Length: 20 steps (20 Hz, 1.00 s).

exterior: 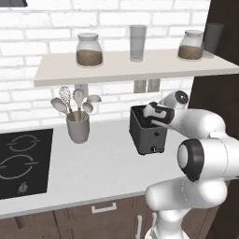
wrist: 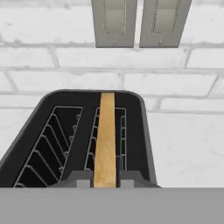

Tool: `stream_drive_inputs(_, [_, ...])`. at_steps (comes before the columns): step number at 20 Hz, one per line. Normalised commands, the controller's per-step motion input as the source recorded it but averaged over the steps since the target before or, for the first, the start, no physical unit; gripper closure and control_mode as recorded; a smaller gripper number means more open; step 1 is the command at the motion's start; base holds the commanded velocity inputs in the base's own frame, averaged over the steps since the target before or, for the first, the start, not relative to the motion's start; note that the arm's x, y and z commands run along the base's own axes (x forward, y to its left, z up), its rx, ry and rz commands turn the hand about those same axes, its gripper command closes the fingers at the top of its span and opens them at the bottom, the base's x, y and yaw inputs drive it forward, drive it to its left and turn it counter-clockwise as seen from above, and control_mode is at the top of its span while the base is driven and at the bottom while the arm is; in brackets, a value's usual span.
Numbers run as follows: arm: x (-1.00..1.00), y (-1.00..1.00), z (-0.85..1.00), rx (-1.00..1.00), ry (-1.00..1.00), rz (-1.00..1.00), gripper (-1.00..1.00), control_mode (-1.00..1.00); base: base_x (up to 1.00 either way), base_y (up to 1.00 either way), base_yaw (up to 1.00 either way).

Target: Start the toaster. Once the lever pops up, take the bread to the plate on the dining counter.

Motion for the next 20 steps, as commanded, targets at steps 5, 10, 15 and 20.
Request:
stream_drive_inputs(5, [-0.16,0.00,0.35,0.00,-0.12,0.00,1.00,-1.00,0.00,0.00,0.00])
stream_drive_inputs(10, [-0.10,0.00,0.59,0.00,-0.09,0.00,1.00,-1.00,0.00,0.00,0.00])
stream_drive_inputs(15, [-0.17,0.00,0.55,0.00,-0.01,0.00,1.00,-1.00,0.00,0.00,0.00])
stream_drive_inputs(20, [-0.56,-0.03,0.31,0.00,0.02,0.00,1.00,-1.00,0.00,0.00,0.00])
